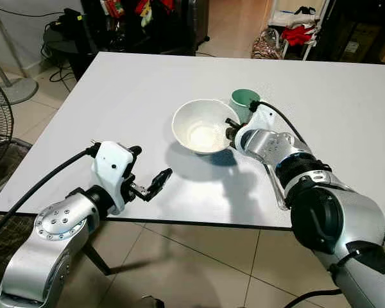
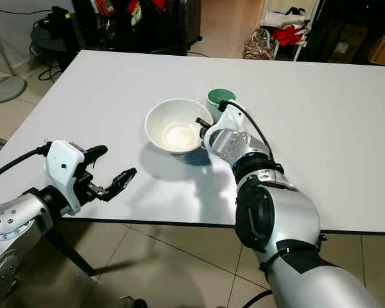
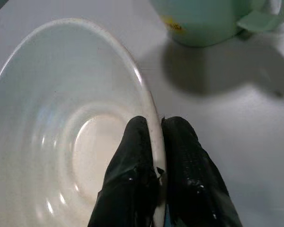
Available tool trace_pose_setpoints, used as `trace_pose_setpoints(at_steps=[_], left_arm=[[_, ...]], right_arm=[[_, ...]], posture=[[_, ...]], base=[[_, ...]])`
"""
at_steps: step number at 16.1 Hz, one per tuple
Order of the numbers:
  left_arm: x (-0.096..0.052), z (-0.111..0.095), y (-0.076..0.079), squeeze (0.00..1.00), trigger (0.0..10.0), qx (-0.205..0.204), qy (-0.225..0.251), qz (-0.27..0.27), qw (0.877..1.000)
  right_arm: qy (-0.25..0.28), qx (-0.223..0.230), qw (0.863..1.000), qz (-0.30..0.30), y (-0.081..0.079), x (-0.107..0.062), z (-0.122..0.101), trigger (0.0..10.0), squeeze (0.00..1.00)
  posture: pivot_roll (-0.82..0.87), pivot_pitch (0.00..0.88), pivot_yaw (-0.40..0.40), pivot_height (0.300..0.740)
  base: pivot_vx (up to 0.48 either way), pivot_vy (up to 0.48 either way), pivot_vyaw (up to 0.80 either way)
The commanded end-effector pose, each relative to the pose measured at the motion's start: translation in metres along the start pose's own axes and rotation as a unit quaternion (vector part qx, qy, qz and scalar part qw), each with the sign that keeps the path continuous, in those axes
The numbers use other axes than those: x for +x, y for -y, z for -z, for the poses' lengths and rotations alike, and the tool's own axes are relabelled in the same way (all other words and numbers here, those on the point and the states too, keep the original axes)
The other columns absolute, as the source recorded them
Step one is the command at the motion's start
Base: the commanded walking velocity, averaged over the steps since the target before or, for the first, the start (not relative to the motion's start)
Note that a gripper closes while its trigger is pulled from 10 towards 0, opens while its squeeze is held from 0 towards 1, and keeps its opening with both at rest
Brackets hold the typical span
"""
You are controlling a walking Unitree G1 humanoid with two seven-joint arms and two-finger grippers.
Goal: Setting the table
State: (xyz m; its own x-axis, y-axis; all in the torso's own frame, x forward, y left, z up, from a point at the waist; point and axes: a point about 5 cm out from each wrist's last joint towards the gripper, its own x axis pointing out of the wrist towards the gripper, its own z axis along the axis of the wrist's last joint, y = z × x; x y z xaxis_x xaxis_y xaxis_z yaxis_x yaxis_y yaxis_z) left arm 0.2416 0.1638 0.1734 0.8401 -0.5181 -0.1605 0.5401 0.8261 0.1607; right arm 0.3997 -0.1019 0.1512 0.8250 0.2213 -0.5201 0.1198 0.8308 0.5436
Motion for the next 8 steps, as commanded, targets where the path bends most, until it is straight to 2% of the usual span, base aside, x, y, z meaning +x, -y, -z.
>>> trace_pose_setpoints(at_steps=[1, 5, 8], left_arm=[[-0.0011, -0.0001, -0.0013, 0.0, 10.0, 0.001, -0.005, -0.004, 1.0], [0.0015, -0.0009, -0.0031, 0.0, 10.0, 0.004, -0.003, -0.004, 1.0], [0.0032, -0.0021, -0.0047, 0.0, 10.0, 0.007, -0.001, -0.005, 1.0]], right_arm=[[0.021, 0.007, 1.0, -0.015, -0.0111, -0.0022, -0.0103, 10.0, 0.85], [0.021, 0.011, 1.0, -0.015, -0.0101, -0.0018, -0.0094, 10.0, 0.85], [0.024, 0.004, 1.0, -0.02, -0.0103, -0.0034, -0.0144, 10.0, 0.91]], posture=[[-0.07, 0.07, 0.008, 0.74], [-0.07, 0.063, 0.012, 0.74], [-0.07, 0.052, 0.015, 0.74]], base=[[0.0, 0.0, 0.0], [0.0, 0.0, 0.0], [0.0, 0.0, 0.0]])
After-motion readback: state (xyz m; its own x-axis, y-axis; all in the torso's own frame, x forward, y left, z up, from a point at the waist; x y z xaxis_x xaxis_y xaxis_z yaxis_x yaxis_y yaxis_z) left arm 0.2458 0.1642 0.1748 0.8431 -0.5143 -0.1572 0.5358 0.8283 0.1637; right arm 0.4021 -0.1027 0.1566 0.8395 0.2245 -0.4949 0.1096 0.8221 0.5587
